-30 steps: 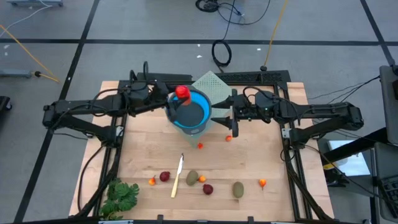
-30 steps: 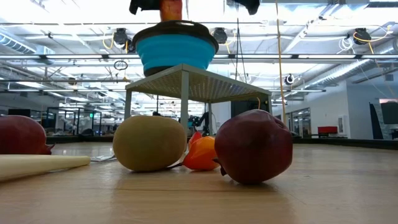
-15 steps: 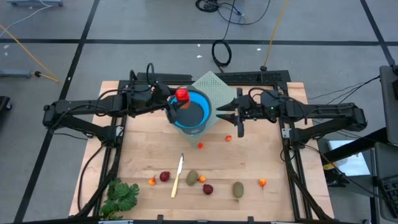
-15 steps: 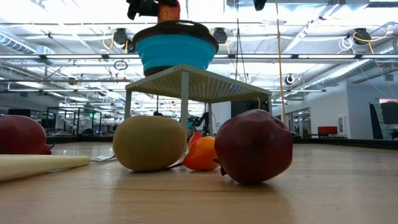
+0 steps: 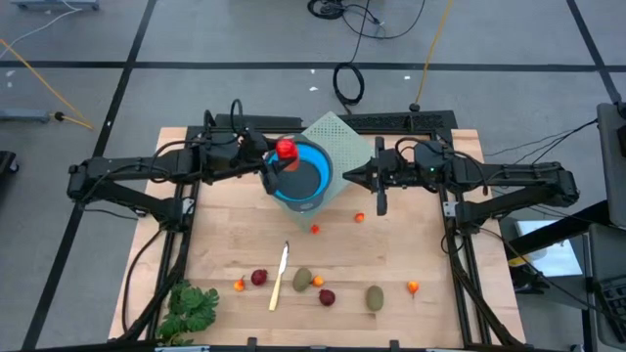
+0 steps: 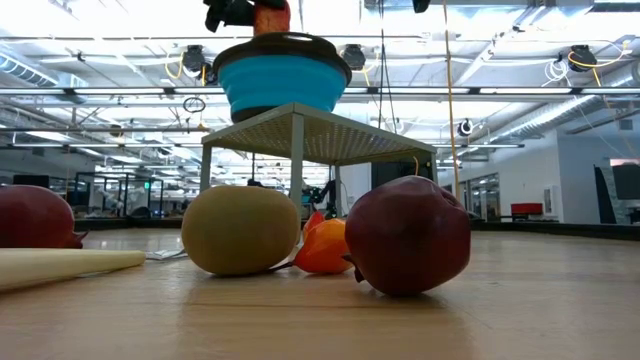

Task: Pick & Place Fruit
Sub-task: Put the mango into the blue strainer bowl

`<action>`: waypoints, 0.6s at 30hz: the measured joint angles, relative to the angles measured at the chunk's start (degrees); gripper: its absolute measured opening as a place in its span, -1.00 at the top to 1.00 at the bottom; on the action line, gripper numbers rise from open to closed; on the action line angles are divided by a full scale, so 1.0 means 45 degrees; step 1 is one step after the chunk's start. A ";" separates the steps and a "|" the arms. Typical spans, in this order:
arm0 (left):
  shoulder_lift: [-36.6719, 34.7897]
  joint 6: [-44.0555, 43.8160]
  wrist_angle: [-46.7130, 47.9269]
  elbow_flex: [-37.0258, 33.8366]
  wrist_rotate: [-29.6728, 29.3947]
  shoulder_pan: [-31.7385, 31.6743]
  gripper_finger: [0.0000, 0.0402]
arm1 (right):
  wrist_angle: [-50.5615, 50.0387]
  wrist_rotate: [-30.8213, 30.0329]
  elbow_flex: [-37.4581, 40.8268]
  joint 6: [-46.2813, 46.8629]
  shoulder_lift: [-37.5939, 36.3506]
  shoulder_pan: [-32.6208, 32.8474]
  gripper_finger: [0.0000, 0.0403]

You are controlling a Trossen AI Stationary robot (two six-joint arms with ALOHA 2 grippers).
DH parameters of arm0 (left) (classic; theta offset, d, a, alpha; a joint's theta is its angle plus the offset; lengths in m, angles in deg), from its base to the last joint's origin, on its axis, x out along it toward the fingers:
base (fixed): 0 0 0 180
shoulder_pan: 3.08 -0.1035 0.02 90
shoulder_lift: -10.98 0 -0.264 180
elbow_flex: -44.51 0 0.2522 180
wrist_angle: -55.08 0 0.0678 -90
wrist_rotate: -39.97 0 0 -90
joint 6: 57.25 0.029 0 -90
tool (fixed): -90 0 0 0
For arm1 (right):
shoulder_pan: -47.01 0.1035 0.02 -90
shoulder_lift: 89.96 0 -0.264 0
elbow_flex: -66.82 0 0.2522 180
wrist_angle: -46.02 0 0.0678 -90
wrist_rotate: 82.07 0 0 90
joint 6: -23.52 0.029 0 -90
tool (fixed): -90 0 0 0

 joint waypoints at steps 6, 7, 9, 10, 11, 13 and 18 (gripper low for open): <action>0.0002 0.0681 -0.0017 0.0000 -0.0015 0.0000 -0.09 | -0.0002 0.0010 0.0000 0.0000 0.0000 0.0000 0.99; 0.0005 0.1133 -0.0029 0.0000 -0.0059 0.0003 -0.09 | -0.0002 0.0010 0.0000 0.0000 0.0000 0.0000 0.99; 0.0005 0.2257 -0.0037 0.0000 -0.0114 0.0087 -0.09 | -0.0024 0.0010 0.0000 0.0000 0.0000 0.0000 0.99; 0.0005 0.2848 -0.0044 0.0000 -0.0228 0.0138 -0.09 | -0.0068 0.0014 0.0000 0.0000 0.0000 0.0000 0.99; 0.0005 0.3476 -0.0049 0.0000 -0.0472 0.0213 -0.09 | -0.0107 0.0015 0.0000 0.0000 0.0000 0.0000 1.00; 0.0005 0.4702 -0.0049 0.0000 -0.1047 0.0411 -0.09 | -0.0185 0.0015 0.0000 0.0000 0.0000 0.0000 1.00; 0.0005 0.7701 -0.0062 0.0000 -0.1770 0.0783 -0.09 | -0.0269 0.0015 0.0000 0.0000 0.0005 0.0000 1.00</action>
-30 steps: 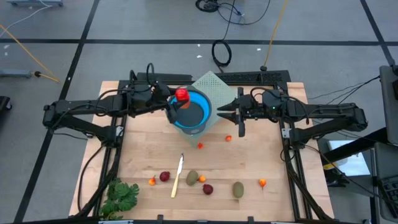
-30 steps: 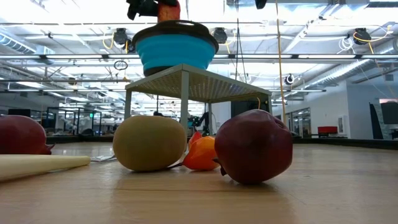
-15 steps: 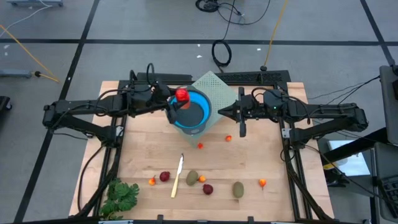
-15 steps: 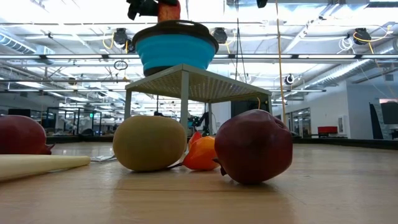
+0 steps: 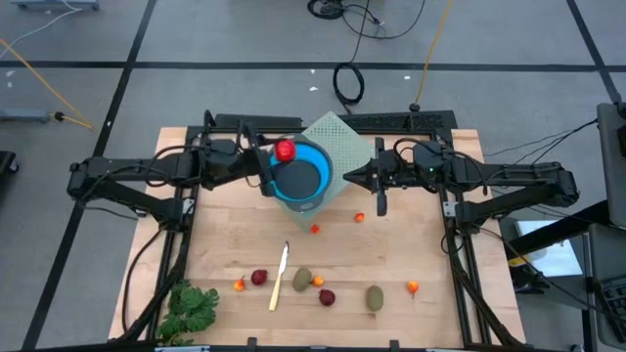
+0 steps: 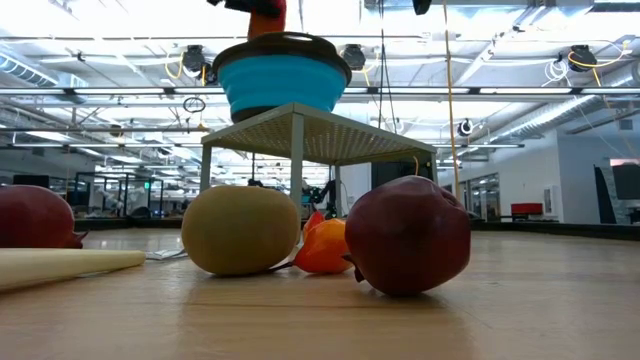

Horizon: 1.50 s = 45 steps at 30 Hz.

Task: Pick & Place Fruit
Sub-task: Put the mango into the blue strainer bowl

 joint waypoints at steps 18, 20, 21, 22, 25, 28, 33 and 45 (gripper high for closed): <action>0.0073 0.1268 -0.0176 0.0000 -0.0641 0.0490 -0.09 | 0.0003 -0.0024 0.0000 -0.0039 0.0000 0.0000 1.00; 0.0076 0.0740 -0.0048 0.0133 -0.0296 0.0487 -0.09 | 0.0000 -0.0024 0.0000 -0.0039 0.0000 0.0000 1.00; 0.0081 0.0522 0.0146 0.0299 -0.0111 0.0475 -0.09 | 0.0003 -0.0024 0.0000 -0.0039 0.0000 0.0000 1.00; 0.0123 0.0336 0.0428 0.0563 0.0003 0.0435 -0.09 | 0.0000 -0.0024 0.0000 -0.0032 0.0000 0.0000 1.00; 0.0562 -0.0342 0.1672 0.1772 0.0257 0.0235 -0.09 | -0.0005 -0.0023 0.0000 -0.0024 0.0000 0.0000 1.00; 0.1295 -0.0900 0.3240 0.3117 0.0251 0.0035 -0.09 | -0.0091 -0.0010 0.0000 -0.0019 0.0000 0.0000 1.00; 0.2588 -0.1271 0.5432 0.5036 0.0574 -0.0183 -0.09 | -0.0449 -0.0005 0.0000 -0.0002 0.0005 0.0000 1.00; 0.5192 -0.3186 0.8765 0.7574 0.2311 -0.1120 -0.09 | -0.0442 0.0005 0.0000 -0.0104 -0.0041 0.0000 1.00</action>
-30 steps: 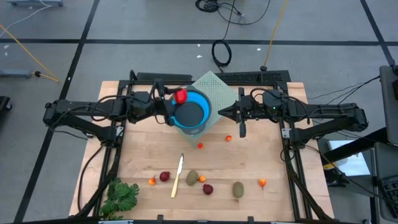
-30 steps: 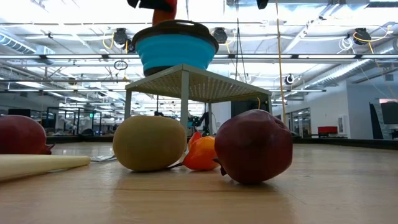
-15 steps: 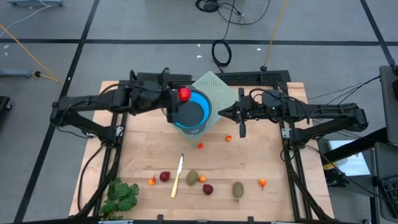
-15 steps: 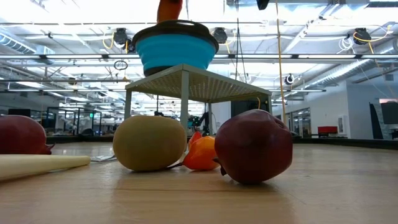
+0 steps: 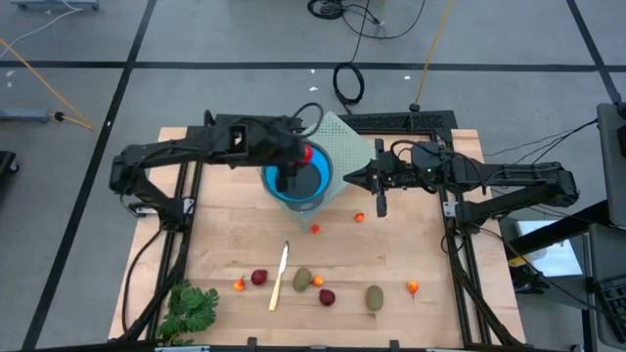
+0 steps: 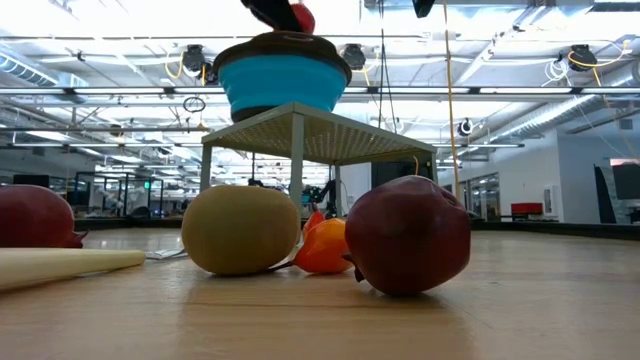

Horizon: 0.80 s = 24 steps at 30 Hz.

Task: Pick & Place Fruit
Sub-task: Put the mango into the blue strainer bowl

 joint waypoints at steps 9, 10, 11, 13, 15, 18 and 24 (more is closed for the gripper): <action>0.0710 -0.0415 0.0542 0.0207 0.1129 -0.0440 -0.09 | -0.0890 0.0004 0.0000 -0.0605 -0.0871 0.0005 1.00; 0.0710 -0.0425 0.0560 0.0212 0.1217 -0.0509 -0.09 | -0.0976 0.0005 0.0000 -0.0612 -0.0992 0.0005 1.00; 0.0710 -0.0430 0.0594 0.0212 0.1263 -0.0568 -0.09 | -0.1066 0.0005 0.0000 -0.0651 -0.1099 0.0005 1.00; 0.0714 -0.0516 0.0725 0.0212 0.1400 -0.0684 -0.09 | -0.1236 0.0005 0.0055 -0.0806 -0.1322 0.0010 1.00; 0.0719 -0.0823 0.0906 0.0212 0.1559 -0.0798 -0.09 | -0.1193 0.0005 0.0396 -0.0916 -0.1654 0.0010 1.00; 0.0719 -0.1110 0.1214 0.0212 0.1751 -0.0936 -0.09 | -0.0562 0.0001 0.1365 -0.0855 -0.2306 0.0010 1.00; 0.0719 -0.1118 0.1205 0.0212 0.2267 -0.0986 -0.09 | 0.1305 -0.0013 0.3640 -0.0472 -0.4040 0.0010 1.00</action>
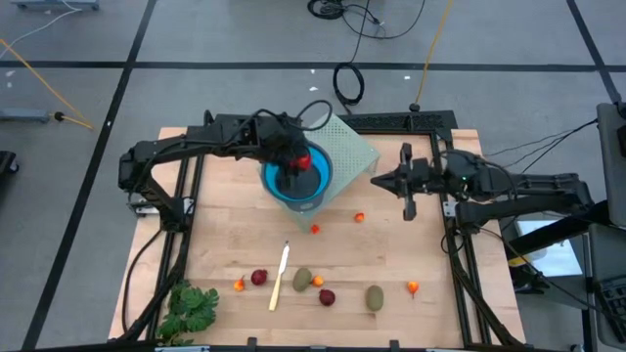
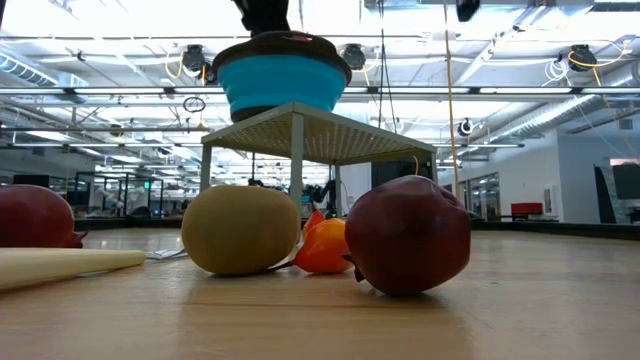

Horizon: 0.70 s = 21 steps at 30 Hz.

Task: Pick & Place Fruit
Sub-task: Put the mango into the blue strainer bowl

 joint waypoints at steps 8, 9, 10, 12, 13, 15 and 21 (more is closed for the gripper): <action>0.0000 -0.0187 -0.0017 0.0000 0.0441 -0.0127 -0.09 | 0.0596 -0.0056 0.1511 0.0348 -0.1536 0.0000 1.00; 0.0000 -0.0313 -0.0015 0.0000 0.0493 -0.0148 -0.09 | 0.0599 -0.0064 0.1565 0.0348 -0.1614 0.0000 1.00; 0.0017 -0.0359 -0.0016 0.0000 0.0533 -0.0179 -0.09 | 0.0596 -0.0067 0.1612 0.0348 -0.1680 0.0000 1.00; 0.0173 -0.0457 -0.0025 0.0000 0.0538 -0.0217 -0.09 | 0.0600 -0.0075 0.1625 0.0348 -0.1750 0.0000 1.00; 0.0250 -0.0577 0.0059 0.0000 0.0534 -0.0243 -0.09 | 0.0600 -0.0077 0.1625 0.0348 -0.1768 0.0000 1.00; 0.0503 -0.0641 0.0215 0.0000 0.0538 -0.0270 -0.09 | 0.0590 -0.0079 0.1625 0.0348 -0.1772 0.0000 1.00; 0.0840 -0.0741 0.0432 -0.0005 0.0533 -0.0302 -0.09 | 0.0483 -0.0060 0.1622 0.0360 -0.1767 0.0000 1.00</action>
